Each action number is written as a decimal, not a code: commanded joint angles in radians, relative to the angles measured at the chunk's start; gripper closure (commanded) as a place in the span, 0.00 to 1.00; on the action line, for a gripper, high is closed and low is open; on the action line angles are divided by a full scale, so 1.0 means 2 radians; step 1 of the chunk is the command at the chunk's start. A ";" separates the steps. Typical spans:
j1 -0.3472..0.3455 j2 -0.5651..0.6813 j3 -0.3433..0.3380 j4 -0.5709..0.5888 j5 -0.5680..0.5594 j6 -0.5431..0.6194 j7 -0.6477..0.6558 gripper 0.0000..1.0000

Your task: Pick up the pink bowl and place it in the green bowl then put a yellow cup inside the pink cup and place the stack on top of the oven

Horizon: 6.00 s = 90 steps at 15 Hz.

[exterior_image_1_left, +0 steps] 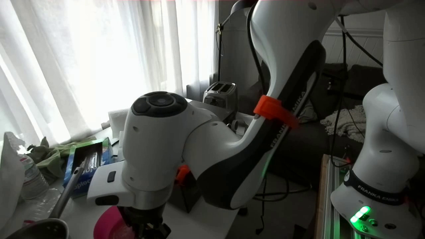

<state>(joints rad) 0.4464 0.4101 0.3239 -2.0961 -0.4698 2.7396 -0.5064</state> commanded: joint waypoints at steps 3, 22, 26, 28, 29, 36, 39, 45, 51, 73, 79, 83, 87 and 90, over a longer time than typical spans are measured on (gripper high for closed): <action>-0.002 0.022 -0.003 0.019 -0.014 -0.011 -0.002 0.99; -0.008 0.019 0.003 0.005 -0.006 -0.015 -0.014 0.38; -0.011 0.010 0.009 0.001 -0.001 -0.012 -0.016 0.09; -0.016 0.002 0.023 -0.002 0.006 -0.021 -0.036 0.00; -0.024 0.000 0.035 -0.007 0.013 -0.010 -0.050 0.00; -0.034 0.001 0.089 -0.015 0.038 0.028 -0.105 0.00; -0.029 0.006 0.096 -0.012 0.037 0.046 -0.119 0.00; -0.012 0.028 0.081 0.003 0.027 0.053 -0.107 0.00; -0.007 0.056 0.075 0.021 0.027 0.064 -0.104 0.12; -0.004 -0.050 0.015 -0.014 0.006 0.036 -0.022 0.99; -0.021 -0.046 0.023 -0.009 0.026 -0.016 -0.009 0.99; -0.021 -0.026 0.030 -0.003 0.031 -0.021 -0.011 0.99; -0.021 -0.010 0.033 0.000 0.034 -0.029 -0.012 0.99; -0.021 0.001 0.035 0.003 0.035 -0.030 -0.014 0.92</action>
<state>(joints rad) 0.4092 0.3990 0.3794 -2.1001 -0.4191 2.7007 -0.5370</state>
